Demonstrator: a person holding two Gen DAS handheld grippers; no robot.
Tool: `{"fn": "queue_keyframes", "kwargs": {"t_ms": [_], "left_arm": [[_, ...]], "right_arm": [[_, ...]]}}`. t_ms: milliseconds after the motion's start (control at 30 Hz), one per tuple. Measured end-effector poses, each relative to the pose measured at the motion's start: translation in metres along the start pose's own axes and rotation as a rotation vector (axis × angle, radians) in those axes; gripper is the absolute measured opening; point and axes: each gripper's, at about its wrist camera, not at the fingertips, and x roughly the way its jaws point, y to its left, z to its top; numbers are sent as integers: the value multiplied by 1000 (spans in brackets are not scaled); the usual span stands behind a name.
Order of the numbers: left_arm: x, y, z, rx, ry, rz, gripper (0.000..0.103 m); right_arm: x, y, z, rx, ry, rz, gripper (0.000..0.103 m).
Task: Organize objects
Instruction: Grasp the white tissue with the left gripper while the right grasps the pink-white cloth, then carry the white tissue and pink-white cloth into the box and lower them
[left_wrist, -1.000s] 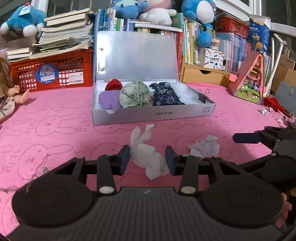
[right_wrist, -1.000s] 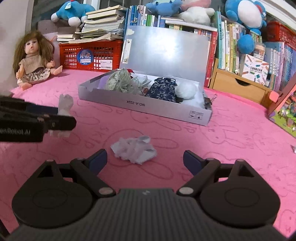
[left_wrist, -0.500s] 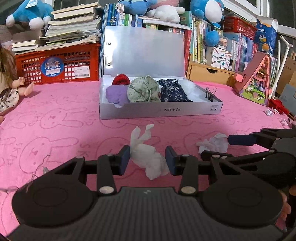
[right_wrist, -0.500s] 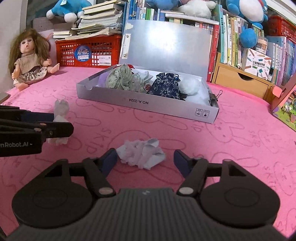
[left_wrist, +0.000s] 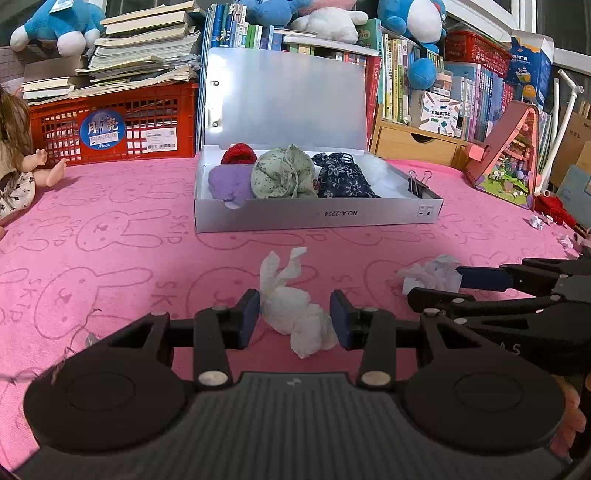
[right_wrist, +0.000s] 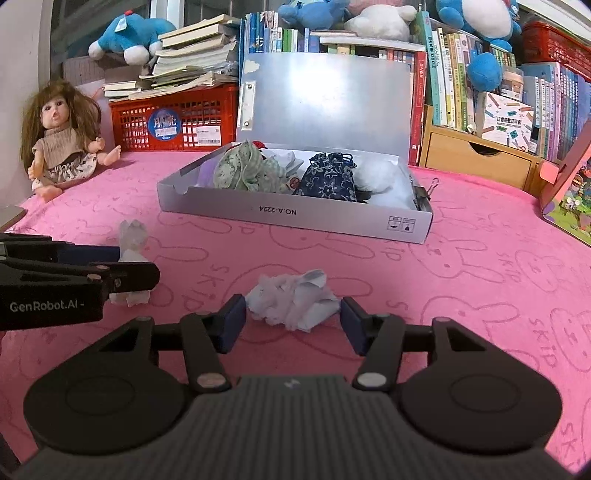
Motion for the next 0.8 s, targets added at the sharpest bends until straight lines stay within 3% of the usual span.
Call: {"fn": "queue_keyframes", "kwargs": {"t_ms": [433, 800], "left_arm": [[-2, -5, 7, 8, -13, -12, 48], [2, -4, 35, 0, -38, -32, 48]], "right_arm": [[-9, -9, 7, 13, -34, -26, 60], [-13, -35, 29, 56, -76, -56, 60]]}}
